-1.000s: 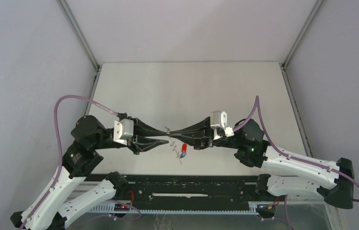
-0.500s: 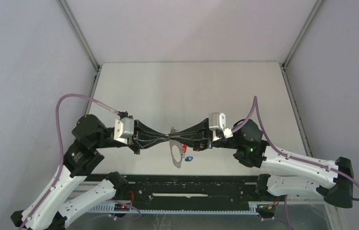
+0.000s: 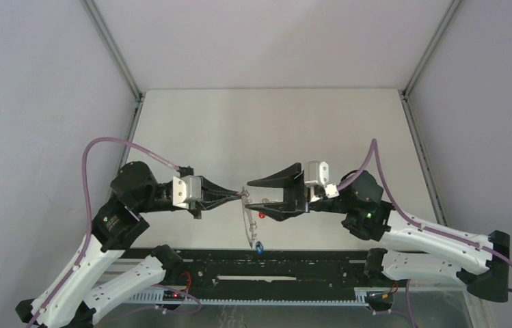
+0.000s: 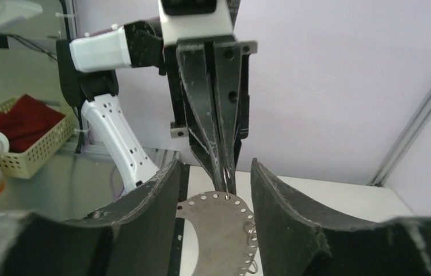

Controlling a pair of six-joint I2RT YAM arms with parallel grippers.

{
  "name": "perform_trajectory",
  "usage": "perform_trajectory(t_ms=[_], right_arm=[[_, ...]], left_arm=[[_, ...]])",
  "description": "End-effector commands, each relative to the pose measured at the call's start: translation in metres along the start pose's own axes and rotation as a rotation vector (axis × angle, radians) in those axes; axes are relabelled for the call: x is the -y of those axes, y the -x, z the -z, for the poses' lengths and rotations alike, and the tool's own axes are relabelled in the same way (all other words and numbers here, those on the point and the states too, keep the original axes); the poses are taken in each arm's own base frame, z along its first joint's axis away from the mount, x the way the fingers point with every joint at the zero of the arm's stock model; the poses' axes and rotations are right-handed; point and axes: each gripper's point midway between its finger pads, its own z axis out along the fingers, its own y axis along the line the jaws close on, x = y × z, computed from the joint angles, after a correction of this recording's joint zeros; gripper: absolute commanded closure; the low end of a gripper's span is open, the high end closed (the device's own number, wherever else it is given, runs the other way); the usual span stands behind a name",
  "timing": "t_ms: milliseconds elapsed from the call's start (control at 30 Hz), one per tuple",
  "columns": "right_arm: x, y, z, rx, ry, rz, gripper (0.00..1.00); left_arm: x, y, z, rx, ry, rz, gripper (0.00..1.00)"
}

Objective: Put the keys on the keyring

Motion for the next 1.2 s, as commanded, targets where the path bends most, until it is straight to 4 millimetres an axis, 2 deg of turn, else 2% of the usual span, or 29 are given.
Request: perform_trajectory(t_ms=[0, 167, 367, 500, 600, 633, 700, 800, 867, 933, 1000, 1167], right_arm=[[0.007, 0.017, 0.022, -0.017, -0.038, 0.026, 0.38], [0.022, -0.001, 0.044, -0.124, -0.135, -0.001, 0.38], [0.053, -0.036, 0.067, -0.263, -0.341, -0.11, 0.36], [0.072, -0.078, 0.091, -0.409, -0.53, -0.212, 0.19], [0.077, -0.106, 0.107, -0.477, -0.641, -0.312, 0.01], [0.077, -0.114, 0.111, -0.482, -0.664, -0.362, 0.0], [0.086, -0.127, 0.121, -0.45, -0.791, -0.515, 0.0], [0.091, -0.169, 0.143, -0.514, -0.9, -0.62, 0.0], [0.093, -0.191, 0.15, -0.56, -0.893, -0.619, 0.06], [0.097, -0.207, 0.156, -0.591, -0.93, -0.622, 0.16], [0.098, -0.226, 0.158, -0.628, -0.94, -0.646, 0.24], [0.09, -0.273, 0.146, -0.708, -0.921, -0.714, 0.32]], left_arm=[[-0.01, 0.0, 0.007, -0.033, 0.025, -0.214, 1.0], [-0.014, -0.017, 0.01, -0.077, 0.015, -0.382, 1.0], [-0.016, -0.032, 0.013, -0.101, 0.011, -0.569, 1.0], [-0.021, -0.042, 0.014, -0.119, 0.036, -0.608, 1.0], [-0.027, -0.047, 0.014, -0.121, 0.085, -0.535, 1.0], [-0.031, -0.047, 0.014, -0.116, 0.118, -0.483, 1.0], [-0.04, -0.05, 0.014, -0.106, 0.176, -0.384, 1.0], [-0.051, -0.059, 0.018, -0.097, 0.229, -0.247, 1.0], [-0.06, -0.065, 0.021, -0.102, 0.258, -0.185, 1.0], [-0.065, -0.07, 0.025, -0.106, 0.272, -0.142, 1.0], [-0.068, -0.078, 0.03, -0.121, 0.282, -0.113, 1.0], [-0.069, -0.097, 0.04, -0.166, 0.301, -0.116, 1.0]])
